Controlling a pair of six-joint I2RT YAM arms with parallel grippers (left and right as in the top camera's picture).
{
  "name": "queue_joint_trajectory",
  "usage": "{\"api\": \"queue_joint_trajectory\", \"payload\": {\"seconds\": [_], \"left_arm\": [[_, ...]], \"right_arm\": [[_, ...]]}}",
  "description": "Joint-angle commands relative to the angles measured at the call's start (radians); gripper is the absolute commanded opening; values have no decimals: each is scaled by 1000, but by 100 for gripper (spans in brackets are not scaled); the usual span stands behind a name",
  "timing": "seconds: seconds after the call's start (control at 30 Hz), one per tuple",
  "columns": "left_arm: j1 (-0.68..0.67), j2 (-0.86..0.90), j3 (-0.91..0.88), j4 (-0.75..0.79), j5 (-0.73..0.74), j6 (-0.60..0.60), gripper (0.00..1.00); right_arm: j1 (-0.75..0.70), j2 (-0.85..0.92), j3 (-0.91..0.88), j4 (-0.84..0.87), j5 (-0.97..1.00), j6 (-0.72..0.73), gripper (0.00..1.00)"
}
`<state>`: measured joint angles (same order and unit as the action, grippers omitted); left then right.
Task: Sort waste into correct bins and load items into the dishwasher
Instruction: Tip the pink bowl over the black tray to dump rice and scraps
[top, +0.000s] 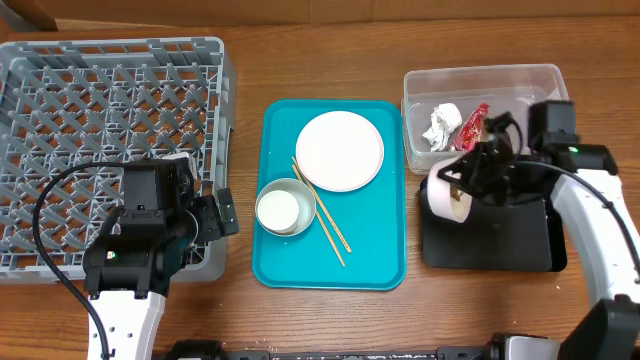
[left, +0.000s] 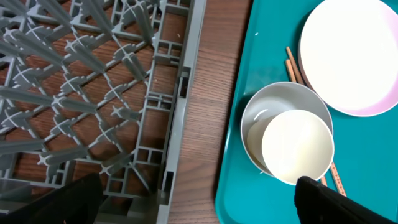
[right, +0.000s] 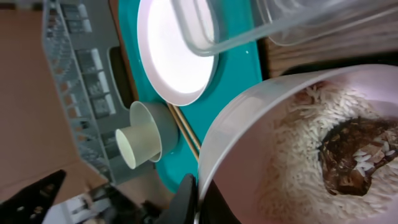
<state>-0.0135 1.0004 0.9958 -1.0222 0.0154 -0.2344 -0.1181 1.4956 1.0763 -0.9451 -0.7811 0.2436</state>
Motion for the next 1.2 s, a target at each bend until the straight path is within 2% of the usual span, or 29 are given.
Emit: {"api": "queue_joint_trajectory", "payload": {"seconds": [0.0, 0.2, 0.57, 0.97, 1.17], "left_arm": [[-6, 1, 23, 2, 11, -14, 100], [-7, 1, 23, 1, 11, -14, 100], [-6, 1, 23, -2, 22, -14, 100], [-6, 1, 23, -2, 22, -14, 100], [-6, 1, 23, -1, 22, -13, 100]], "right_arm": [[-85, 21, -68, 32, -213, -44, 4], [-186, 57, -183, 161, -491, -42, 4], [-301, 104, -240, 227, -773, -42, 4], [-481, 104, -240, 180, -789, -27, 4], [-501, 104, -240, 166, -789, -14, 4]]}}
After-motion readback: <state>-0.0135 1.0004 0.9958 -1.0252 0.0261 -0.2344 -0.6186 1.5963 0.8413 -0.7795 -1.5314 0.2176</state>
